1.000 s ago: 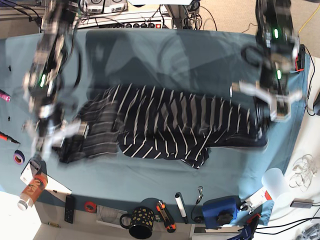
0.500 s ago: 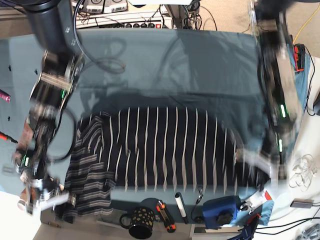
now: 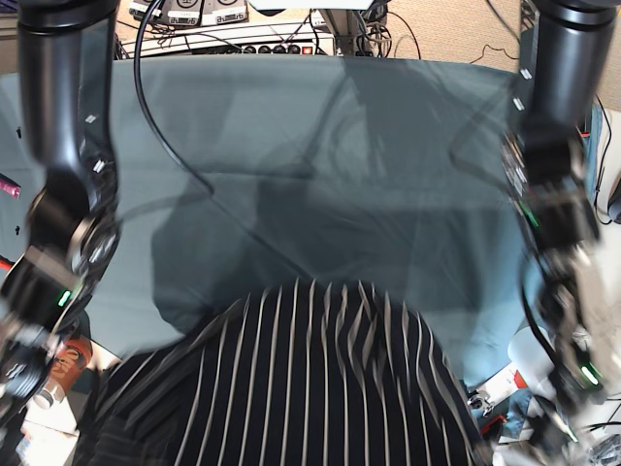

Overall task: Layout the t-shirt on the table in an organized manner, then fold the t-shirt properly
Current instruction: 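Grasp the shirt with both grippers and lift it high off the table, then swing the lifted shirt away and lay it flat with both grippers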

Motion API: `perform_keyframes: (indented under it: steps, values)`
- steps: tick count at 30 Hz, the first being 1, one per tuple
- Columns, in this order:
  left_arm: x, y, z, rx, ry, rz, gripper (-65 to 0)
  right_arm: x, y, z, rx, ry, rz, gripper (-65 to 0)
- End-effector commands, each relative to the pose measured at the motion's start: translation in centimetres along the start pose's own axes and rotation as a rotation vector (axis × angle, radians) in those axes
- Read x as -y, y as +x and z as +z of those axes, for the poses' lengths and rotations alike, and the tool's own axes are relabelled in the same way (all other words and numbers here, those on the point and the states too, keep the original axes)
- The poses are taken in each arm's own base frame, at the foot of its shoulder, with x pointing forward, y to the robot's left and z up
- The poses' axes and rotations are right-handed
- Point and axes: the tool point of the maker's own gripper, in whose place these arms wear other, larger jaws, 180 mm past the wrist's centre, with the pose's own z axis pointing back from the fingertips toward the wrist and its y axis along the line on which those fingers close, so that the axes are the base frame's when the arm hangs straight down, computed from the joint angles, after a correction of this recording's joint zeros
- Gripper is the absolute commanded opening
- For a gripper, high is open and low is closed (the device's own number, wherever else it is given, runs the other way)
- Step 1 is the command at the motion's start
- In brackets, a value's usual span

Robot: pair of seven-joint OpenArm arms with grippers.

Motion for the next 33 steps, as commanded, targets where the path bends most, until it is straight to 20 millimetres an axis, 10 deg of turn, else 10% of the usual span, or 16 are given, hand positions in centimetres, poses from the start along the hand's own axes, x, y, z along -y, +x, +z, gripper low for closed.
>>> perform_keyframes:
  steps: [1, 8, 18, 25, 33]
  values:
    - [0.1, 4.1, 0.2, 0.074, -0.008, -0.004, -65.0, 0.2, 2.8, 0.4, 0.057, 0.001, 0.010, -65.0]
    - [1.2, 5.1, 0.9, -0.073, -0.117, 0.036, -65.0, -1.2, 1.1, 0.6, -0.044, 0.090, -0.086, -65.0]
    - [0.7, 0.9, 3.0, -0.297, -0.189, 0.022, -65.0, -3.8, -2.9, 2.6, -0.320, 0.252, -0.095, -65.0]
    - [0.8, -4.4, 5.6, -0.390, -0.208, -0.032, -65.0, -4.0, -4.1, 3.2, -0.398, 0.263, -0.067, -65.0]
    - [1.5, -11.0, 9.6, -0.487, -0.213, -0.088, -65.0, -2.4, -11.4, 6.2, -0.521, 0.205, 0.005, -65.0]
